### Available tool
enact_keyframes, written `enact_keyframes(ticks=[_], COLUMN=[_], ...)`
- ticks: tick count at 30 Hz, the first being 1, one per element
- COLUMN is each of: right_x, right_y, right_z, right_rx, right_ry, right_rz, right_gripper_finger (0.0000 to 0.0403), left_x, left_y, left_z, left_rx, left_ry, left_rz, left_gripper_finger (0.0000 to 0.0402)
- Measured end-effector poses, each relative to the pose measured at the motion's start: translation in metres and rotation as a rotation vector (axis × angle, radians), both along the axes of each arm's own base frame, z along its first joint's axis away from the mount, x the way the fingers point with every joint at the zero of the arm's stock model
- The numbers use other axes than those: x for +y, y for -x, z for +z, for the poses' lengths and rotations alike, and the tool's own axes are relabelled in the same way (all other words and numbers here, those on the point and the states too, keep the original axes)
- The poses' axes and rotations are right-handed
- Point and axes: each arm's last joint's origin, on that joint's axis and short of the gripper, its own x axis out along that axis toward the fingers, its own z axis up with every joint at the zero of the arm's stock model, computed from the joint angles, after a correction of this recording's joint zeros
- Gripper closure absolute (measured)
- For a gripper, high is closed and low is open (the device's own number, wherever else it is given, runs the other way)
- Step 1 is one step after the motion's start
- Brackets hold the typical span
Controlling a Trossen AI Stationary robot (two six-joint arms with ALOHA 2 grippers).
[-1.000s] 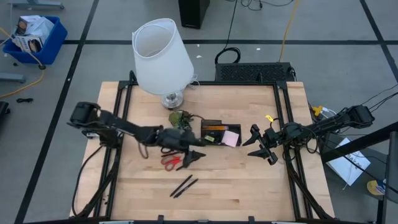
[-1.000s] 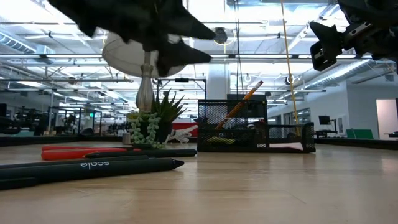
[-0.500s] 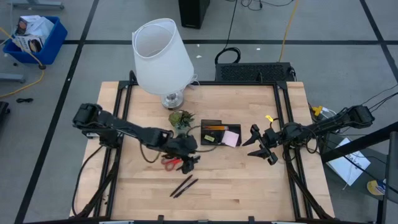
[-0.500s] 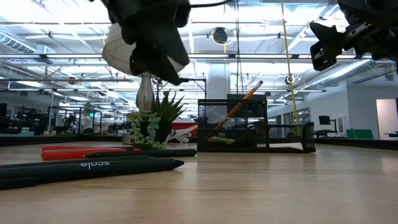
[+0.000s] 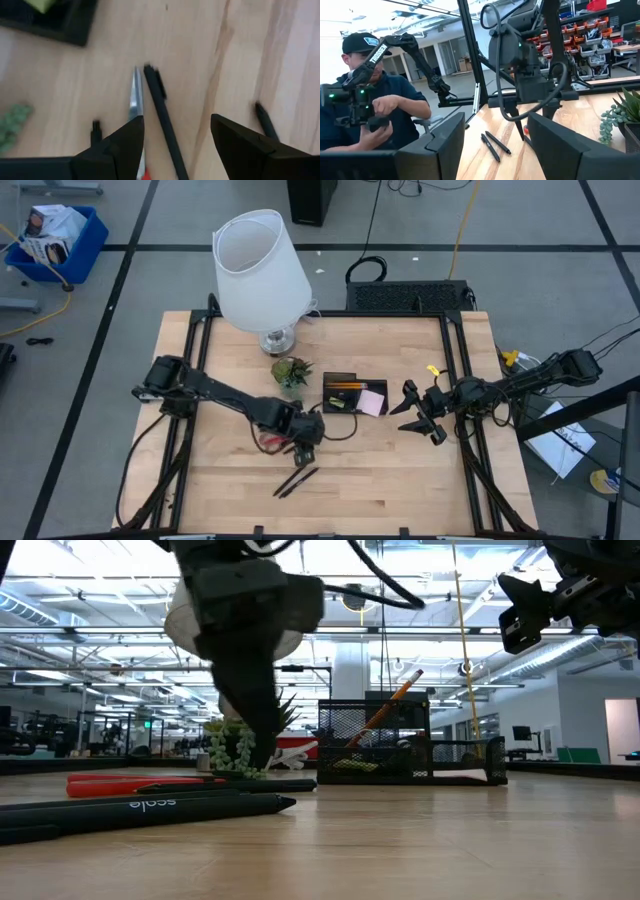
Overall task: Pick and place office supplies into organizer
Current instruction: Put the black pen into the desk organizer
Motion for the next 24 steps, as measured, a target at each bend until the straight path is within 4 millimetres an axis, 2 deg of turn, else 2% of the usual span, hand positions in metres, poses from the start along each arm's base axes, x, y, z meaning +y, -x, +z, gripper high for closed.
enact_keyframes(ticks=[5,8,12,16,24], right_x=[0.000,0.000,0.000,0.000,0.000], right_y=[0.000,0.000,0.000,0.000,0.000], right_z=[0.000,0.000,0.000,-0.001,-0.001], right_rx=[0.001,0.001,0.001,0.006,0.009], right_ry=[0.000,0.000,0.000,0.001,0.001], right_rz=[0.000,0.000,0.000,0.000,0.000], right_gripper_finger=[0.0194,0.0192,0.0191,0.0194,0.0191], left_x=[-0.019,-0.033,-0.037,-0.033,-0.012], left_y=[-0.009,-0.010,-0.016,-0.020,-0.027], left_z=[-0.010,-0.006,0.000,0.005,-0.002], left_rx=[0.044,0.056,0.019,-0.016,0.014], left_ry=[-0.015,-0.072,-0.155,-0.190,-0.191], left_rz=[-0.060,-0.075,-0.098,-0.085,-0.035], left_gripper_finger=[0.0167,0.0167,0.0167,0.0167,0.0167])
